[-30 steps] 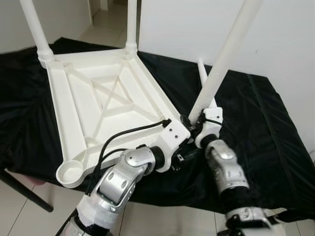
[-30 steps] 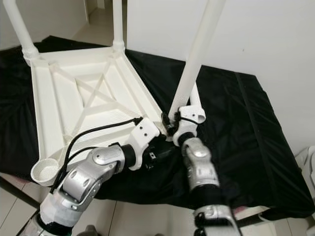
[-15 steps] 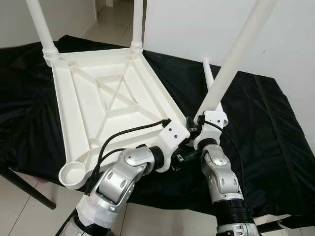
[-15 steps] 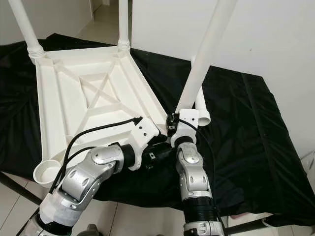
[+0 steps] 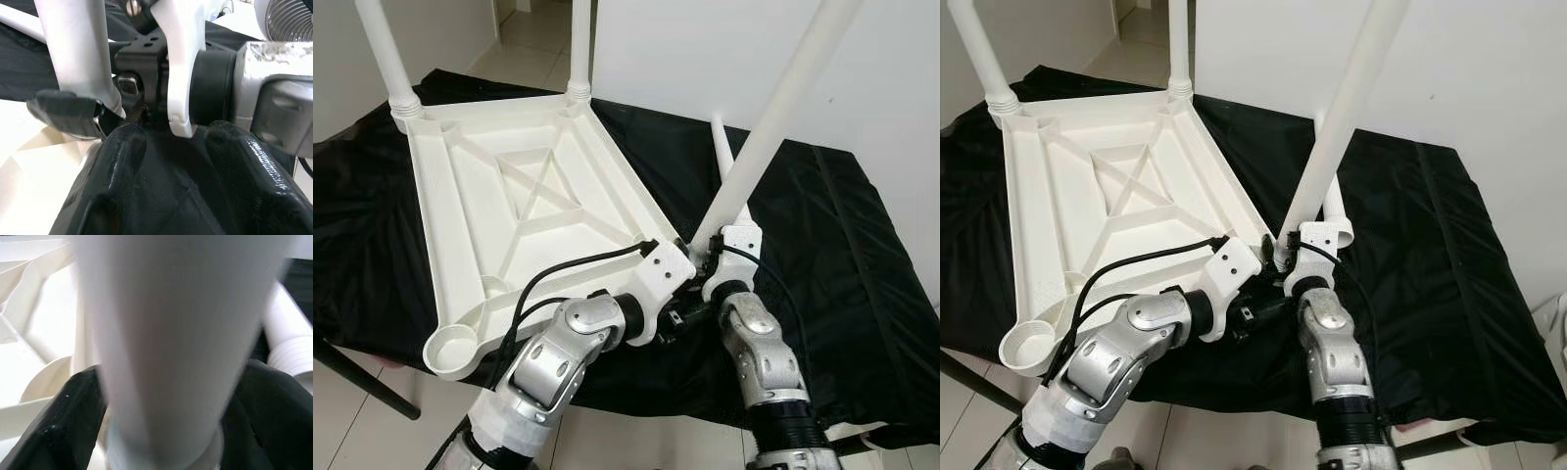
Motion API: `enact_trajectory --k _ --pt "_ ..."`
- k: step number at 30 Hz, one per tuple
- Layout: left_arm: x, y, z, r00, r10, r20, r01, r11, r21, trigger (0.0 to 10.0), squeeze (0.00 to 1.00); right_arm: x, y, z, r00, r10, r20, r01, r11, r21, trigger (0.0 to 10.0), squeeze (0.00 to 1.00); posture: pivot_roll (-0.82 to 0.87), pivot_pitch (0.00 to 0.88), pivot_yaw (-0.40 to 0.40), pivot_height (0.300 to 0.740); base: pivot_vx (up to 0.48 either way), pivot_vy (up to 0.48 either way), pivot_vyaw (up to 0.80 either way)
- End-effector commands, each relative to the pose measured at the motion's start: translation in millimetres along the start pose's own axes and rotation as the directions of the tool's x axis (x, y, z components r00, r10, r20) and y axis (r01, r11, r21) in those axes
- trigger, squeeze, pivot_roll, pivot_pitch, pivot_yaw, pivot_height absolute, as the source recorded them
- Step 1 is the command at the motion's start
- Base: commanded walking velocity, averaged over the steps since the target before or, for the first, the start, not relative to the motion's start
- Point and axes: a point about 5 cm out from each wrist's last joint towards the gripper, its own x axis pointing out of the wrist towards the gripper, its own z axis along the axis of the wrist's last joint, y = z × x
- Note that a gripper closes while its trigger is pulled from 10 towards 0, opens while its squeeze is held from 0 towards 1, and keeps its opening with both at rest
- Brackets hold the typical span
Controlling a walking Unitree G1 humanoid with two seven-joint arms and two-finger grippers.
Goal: Building children table
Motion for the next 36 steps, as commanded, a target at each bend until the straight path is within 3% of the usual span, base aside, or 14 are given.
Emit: enact_trajectory --k 1,7,9,15,16,17,18,25,36 --pt "0.8 0.5 -1.3 1.0 0.009 -0.007 -0.009 1.0 0.007 10.0 0.0 2.4 -4.7 2.2 0.993 0.121 0.013 -0.121 0.992 -0.029 10.0 0.0 0.15 0.027 -0.122 0.74 0.0 0.0 0.0" --pt "0.5 1.6 -0.7 1.0 0.008 -0.009 -0.008 1.0 0.011 10.0 0.0 5.4 -11.4 3.9 0.968 0.249 0.006 -0.248 0.966 -0.071 10.0 0.0 0.15 0.027 -0.117 0.74 0.0 0.0 0.0" --pt "-0.1 2.1 -0.4 1.0 0.007 -0.01 -0.007 1.0 0.014 10.0 0.0 8.5 -14.8 2.4 0.943 0.333 -0.017 -0.333 0.938 -0.095 10.0 0.0 0.15 0.032 -0.11 0.74 0.0 0.0 0.0" --pt "-0.7 2.8 -0.4 1.0 0.007 -0.012 -0.007 1.0 0.015 10.0 0.0 13.9 -15.2 0.6 0.918 0.395 -0.034 -0.396 0.911 -0.112 10.0 0.0 0.15 0.036 -0.105 0.74 0.0 0.0 0.0" --pt "-0.9 2.9 -0.2 1.0 0.008 -0.013 -0.008 1.0 0.015 10.0 0.0 18.0 -14.0 -1.3 0.905 0.423 -0.038 -0.425 0.899 -0.105 4.8 0.0 0.15 0.037 -0.105 0.74 0.0 0.0 0.0" --pt "-0.9 3.1 0.0 1.0 0.009 -0.013 -0.008 1.0 0.016 10.0 0.0 20.8 -13.0 -2.5 0.897 0.44 -0.04 -0.442 0.892 -0.1 4.8 0.0 0.16 0.038 -0.104 0.74 0.0 0.0 0.0" --pt "-1.2 3.1 0.4 1.0 0.01 -0.013 -0.01 1.0 0.017 10.0 0.0 22.4 -10.9 -4.5 0.883 0.466 -0.044 -0.468 0.878 -0.101 0.0 0.0 0.16 0.038 -0.104 0.74 0.0 0.0 0.0" --pt "-2.6 4.0 0.6 1.0 0.018 -0.014 -0.018 1.0 0.015 10.0 0.0 23.7 -9.5 -8.4 0.853 0.519 -0.052 -0.522 0.847 -0.099 0.0 0.0 0.17 0.043 -0.108 0.74 0.0 0.0 0.0" --pt "-2.0 2.0 0.6 1.0 0.016 -0.011 -0.016 1.0 0.008 10.0 0.0 19.2 -16.0 -13.2 0.858 0.511 -0.054 -0.514 0.851 -0.103 0.3 0.0 0.15 0.05 -0.107 0.74 0.0 0.0 0.0"
